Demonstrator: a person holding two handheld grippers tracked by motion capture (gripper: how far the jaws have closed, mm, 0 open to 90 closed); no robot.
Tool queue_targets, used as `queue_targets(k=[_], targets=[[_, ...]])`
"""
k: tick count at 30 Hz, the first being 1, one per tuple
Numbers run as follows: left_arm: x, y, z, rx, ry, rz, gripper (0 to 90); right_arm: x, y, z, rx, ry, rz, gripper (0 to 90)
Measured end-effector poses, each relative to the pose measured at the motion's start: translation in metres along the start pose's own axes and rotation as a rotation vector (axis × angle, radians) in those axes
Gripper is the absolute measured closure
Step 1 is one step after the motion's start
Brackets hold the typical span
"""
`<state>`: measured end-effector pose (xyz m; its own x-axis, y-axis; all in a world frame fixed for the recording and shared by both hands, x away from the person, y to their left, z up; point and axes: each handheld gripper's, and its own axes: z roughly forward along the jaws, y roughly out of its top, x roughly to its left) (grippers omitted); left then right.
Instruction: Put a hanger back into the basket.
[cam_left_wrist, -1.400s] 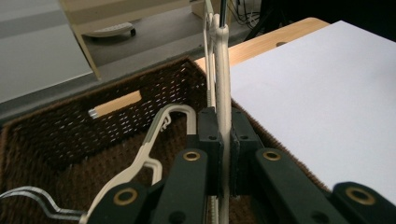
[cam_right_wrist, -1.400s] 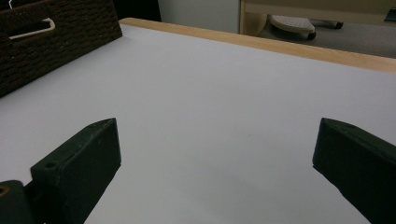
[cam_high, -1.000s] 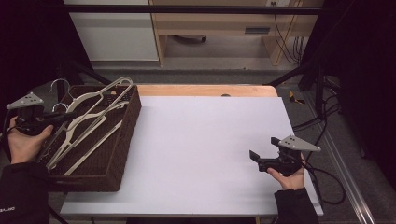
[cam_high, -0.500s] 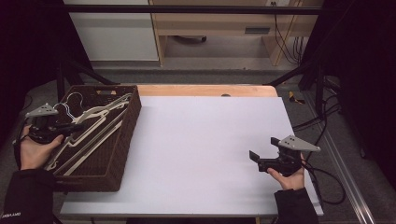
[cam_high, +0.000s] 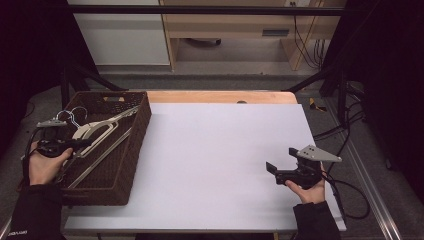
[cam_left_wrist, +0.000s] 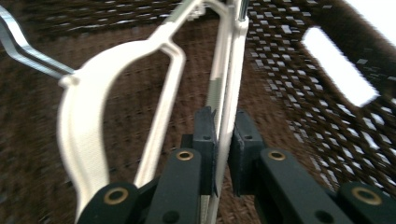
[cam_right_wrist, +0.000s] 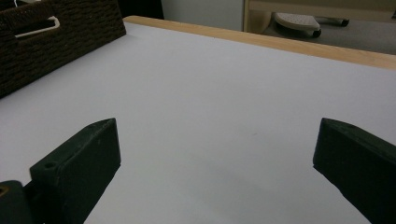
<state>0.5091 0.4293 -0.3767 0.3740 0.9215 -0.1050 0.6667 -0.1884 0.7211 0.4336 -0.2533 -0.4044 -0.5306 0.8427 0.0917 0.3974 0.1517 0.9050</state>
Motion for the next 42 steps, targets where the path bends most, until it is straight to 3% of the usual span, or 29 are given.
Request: queue_targets(k=[4, 5, 14, 19, 25, 29, 34, 40, 42], targets=[[0.001, 0.001, -0.005, -0.033, 0.062, -0.029, 71.0, 0.0, 0.0, -0.001, -0.003, 0.0, 0.005, 1.3], [0.002, 0.0, -0.005, -0.033, 0.061, -0.028, 67.6, 0.0, 0.0, -0.002, -0.002, 0.003, 0.0, 1.3], [0.01, -0.005, 0.002, 0.01, 0.137, -0.054, 49.7, 0.001, 0.0, 0.0, 0.0, 0.004, 0.0, 1.3], [0.011, -0.007, 0.003, 0.019, 0.157, -0.076, 40.6, 0.0, 0.0, 0.0, -0.001, 0.006, -0.001, 1.4], [0.004, -0.004, -0.012, -0.09, 0.16, -0.087, 30.1, 0.0, 0.0, 0.0, -0.003, 0.01, -0.005, 1.4], [-0.013, -0.001, -0.028, -0.188, 0.096, -0.051, 25.9, 0.0, 0.001, -0.002, -0.013, 0.01, 0.0, 1.4], [-0.048, 0.003, -0.044, -0.32, 0.005, 0.003, 18.1, 0.0, 0.001, -0.003, -0.022, 0.011, 0.0, 1.4], [-0.093, 0.005, -0.052, -0.449, -0.112, 0.06, 7.8, 0.002, 0.002, -0.005, -0.04, 0.017, -0.006, 1.3], [-0.105, 0.004, -0.05, -0.472, -0.13, 0.071, 4.9, 0.002, 0.002, -0.006, -0.05, 0.019, -0.011, 1.2]])
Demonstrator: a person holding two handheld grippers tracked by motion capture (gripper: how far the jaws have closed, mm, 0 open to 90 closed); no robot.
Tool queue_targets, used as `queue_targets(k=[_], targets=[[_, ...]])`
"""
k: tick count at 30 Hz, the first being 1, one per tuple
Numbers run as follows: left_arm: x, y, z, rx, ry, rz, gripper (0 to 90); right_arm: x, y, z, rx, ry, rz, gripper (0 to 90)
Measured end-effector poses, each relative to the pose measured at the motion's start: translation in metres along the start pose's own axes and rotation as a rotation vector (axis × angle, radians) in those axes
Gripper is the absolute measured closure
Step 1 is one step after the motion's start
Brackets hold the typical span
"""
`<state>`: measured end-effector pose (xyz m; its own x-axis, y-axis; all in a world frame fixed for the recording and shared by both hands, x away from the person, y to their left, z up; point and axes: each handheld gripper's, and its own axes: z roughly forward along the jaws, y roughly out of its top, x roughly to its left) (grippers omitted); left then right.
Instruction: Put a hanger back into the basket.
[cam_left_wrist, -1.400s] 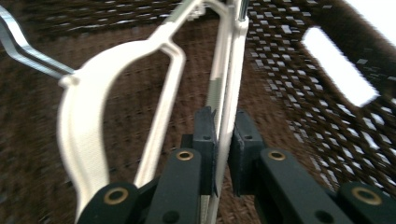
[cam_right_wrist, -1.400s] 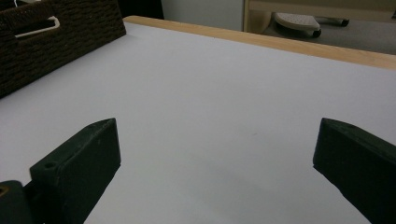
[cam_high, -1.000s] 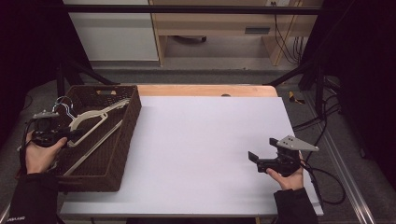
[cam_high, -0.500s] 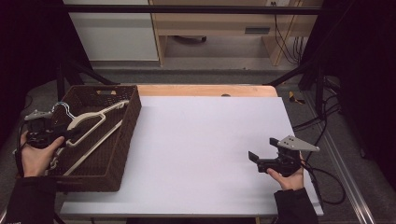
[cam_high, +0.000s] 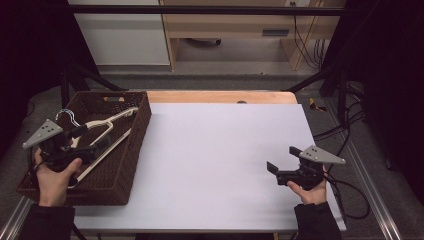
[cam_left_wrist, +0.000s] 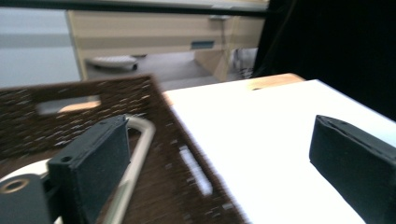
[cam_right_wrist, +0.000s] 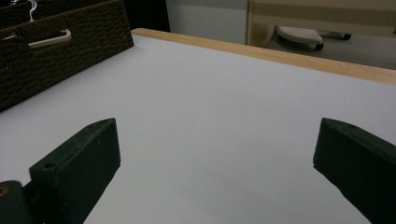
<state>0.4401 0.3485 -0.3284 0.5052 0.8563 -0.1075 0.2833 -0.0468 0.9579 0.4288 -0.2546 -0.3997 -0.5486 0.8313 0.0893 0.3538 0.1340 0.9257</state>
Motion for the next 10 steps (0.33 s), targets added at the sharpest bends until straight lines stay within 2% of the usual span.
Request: queue_targets(k=[5, 10], targets=[[-0.026, -0.009, 0.011, 0.0, -0.066, 0.007, 4.1, 0.0, 0.001, -0.002, -0.011, -0.003, 0.008, 0.8], [-0.043, -0.018, 0.018, 0.007, -0.107, 0.037, 4.0, -0.001, 0.002, -0.007, -0.025, -0.002, 0.007, 0.8]])
